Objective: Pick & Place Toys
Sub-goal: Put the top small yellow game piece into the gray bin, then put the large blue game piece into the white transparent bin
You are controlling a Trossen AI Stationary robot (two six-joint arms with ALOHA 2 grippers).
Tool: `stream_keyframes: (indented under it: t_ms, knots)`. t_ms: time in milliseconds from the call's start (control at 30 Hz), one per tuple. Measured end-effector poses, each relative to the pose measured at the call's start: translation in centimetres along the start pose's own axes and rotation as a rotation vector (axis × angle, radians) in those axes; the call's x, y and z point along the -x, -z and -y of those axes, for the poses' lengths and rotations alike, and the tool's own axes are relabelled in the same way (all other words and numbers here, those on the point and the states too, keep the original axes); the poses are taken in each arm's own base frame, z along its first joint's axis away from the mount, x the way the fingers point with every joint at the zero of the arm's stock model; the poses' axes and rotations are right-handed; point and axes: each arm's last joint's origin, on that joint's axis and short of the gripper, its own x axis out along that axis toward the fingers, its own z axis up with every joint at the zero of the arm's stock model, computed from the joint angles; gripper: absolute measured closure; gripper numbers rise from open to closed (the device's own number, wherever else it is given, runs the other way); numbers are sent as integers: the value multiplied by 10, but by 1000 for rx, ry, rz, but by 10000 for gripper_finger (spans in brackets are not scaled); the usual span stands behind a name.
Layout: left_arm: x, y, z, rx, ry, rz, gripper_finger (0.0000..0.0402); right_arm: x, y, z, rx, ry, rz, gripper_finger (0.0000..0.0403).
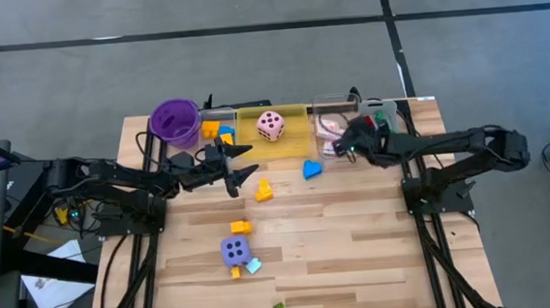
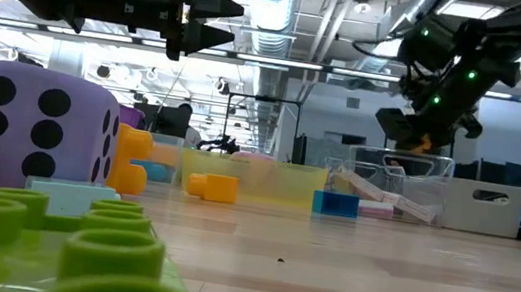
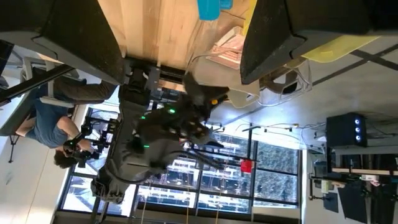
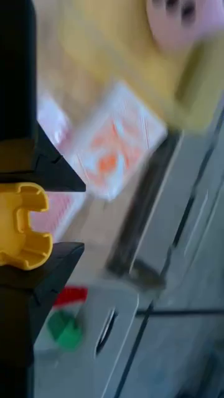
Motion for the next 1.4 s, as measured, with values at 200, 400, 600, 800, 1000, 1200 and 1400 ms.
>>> stream_keyframes:
  t_ms: [200, 400, 600, 800, 1000, 1200, 1400]
  knots:
    - [0, 0, 0, 0, 0, -1, 92, -20, -5, 24, -23, 131, -55, 276]
    - [0, 0, 0, 0, 1, -1, 92, -34, -7, 46, 3, 248, -110, 278]
    - [0, 0, 0, 0, 1, -2, 92, -40, -8, 59, 33, 379, -110, 238]
    - [0, 0, 0, 0, 5, -2, 92, -42, -9, 63, 15, 399, -113, 194]
    - [0, 0, 0, 0, 5, -2, 92, -35, -7, 42, 70, 166, -144, 158]
    - [0, 0, 0, 0, 4, -2, 92, -4, -4, -2, 238, -108, -27, 154]
    - [0, 0, 0, 0, 4, -2, 92, 33, 6, -38, 393, -394, 87, 154]
